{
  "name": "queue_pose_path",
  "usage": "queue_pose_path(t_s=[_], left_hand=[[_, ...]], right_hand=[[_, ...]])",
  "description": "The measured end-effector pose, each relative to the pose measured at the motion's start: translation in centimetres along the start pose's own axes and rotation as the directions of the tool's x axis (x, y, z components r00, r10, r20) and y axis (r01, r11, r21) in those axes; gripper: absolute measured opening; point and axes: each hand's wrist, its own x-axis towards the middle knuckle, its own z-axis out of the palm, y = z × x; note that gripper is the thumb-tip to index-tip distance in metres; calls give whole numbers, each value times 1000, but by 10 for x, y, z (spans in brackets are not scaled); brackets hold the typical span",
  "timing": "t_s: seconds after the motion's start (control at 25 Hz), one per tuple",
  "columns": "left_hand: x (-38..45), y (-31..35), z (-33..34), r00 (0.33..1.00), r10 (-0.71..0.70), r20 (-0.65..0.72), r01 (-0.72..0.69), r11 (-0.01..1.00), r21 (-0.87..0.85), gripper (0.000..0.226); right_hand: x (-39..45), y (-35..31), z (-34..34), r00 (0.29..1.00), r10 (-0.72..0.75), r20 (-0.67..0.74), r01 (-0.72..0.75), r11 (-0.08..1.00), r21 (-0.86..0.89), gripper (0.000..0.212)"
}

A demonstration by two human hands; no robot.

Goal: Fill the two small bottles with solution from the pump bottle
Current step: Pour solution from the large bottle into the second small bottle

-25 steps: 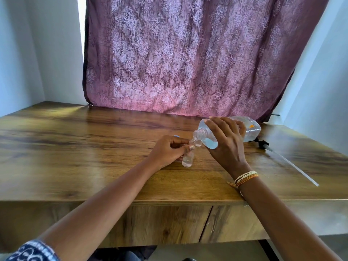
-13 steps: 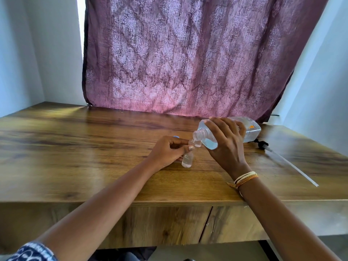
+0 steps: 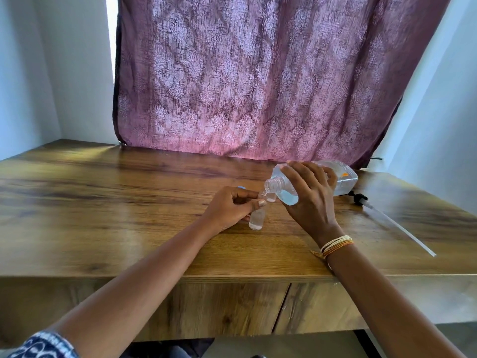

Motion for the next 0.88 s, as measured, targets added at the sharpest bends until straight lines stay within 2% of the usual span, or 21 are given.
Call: queue_pose_path(t_s=[0.88], left_hand=[[0, 0, 0, 1000, 17, 0, -17, 1000, -12, 17]], right_hand=[[1, -1, 0, 1000, -9, 11, 8, 1000, 20, 49]])
